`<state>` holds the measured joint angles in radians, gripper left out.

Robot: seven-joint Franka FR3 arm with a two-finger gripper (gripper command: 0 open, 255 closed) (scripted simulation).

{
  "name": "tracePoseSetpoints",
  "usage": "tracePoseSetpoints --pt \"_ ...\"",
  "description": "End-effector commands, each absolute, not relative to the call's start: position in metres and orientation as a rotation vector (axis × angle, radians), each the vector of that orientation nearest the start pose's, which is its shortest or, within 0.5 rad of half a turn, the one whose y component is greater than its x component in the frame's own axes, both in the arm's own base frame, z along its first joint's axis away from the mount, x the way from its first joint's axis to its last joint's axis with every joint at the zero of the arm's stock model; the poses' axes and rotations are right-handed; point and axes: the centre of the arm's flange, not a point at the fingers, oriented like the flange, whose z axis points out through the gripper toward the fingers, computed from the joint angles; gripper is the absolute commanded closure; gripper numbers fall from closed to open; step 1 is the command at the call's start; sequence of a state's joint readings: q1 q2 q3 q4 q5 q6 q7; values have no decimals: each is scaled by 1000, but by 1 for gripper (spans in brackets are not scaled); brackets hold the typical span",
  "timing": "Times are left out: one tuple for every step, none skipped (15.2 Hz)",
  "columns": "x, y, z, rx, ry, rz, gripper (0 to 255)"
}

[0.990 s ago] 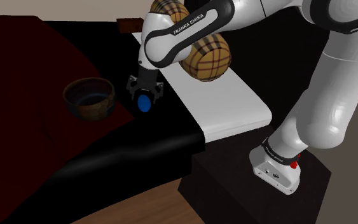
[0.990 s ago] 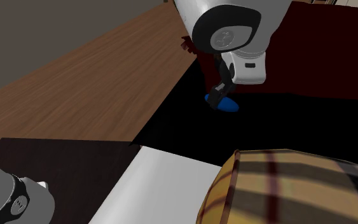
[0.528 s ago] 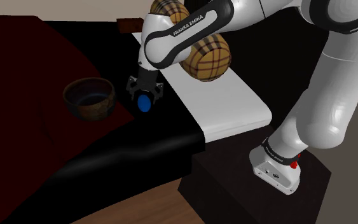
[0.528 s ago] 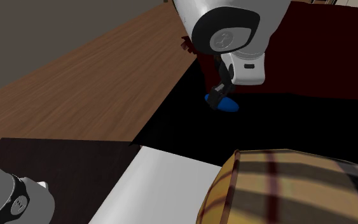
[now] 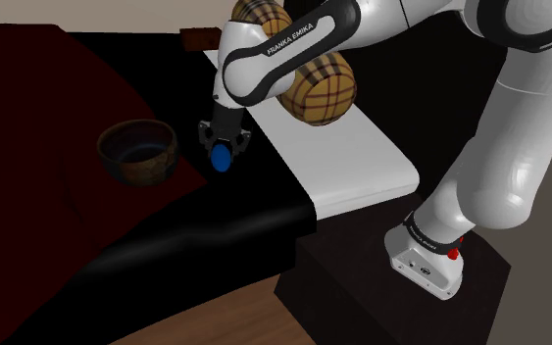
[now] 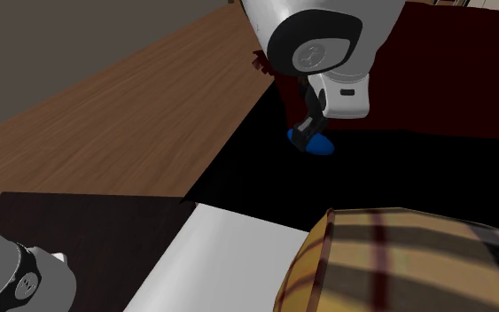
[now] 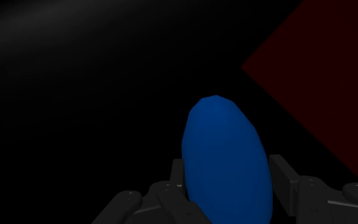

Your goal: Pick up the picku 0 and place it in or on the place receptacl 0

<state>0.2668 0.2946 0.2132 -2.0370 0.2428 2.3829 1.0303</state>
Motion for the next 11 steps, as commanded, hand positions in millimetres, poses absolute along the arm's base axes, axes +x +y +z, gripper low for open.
tracePoseSetpoints --pt "532 275 308 -2736 1050 178 255" --pt "532 276 308 -2736 1050 178 255" --pt "532 275 314 -2736 1050 178 255" --pt "532 275 319 -2736 1050 178 255" --pt "532 276 324 -2736 1050 178 255" --pt "532 276 329 -2736 1050 178 255" --pt "532 276 335 -2736 1050 178 255" --pt "532 276 340 -2736 1050 178 255" --pt "532 276 345 -2736 1050 178 255" --pt "532 276 350 -2736 1050 178 255" --pt "532 276 356 -2736 1050 178 255"
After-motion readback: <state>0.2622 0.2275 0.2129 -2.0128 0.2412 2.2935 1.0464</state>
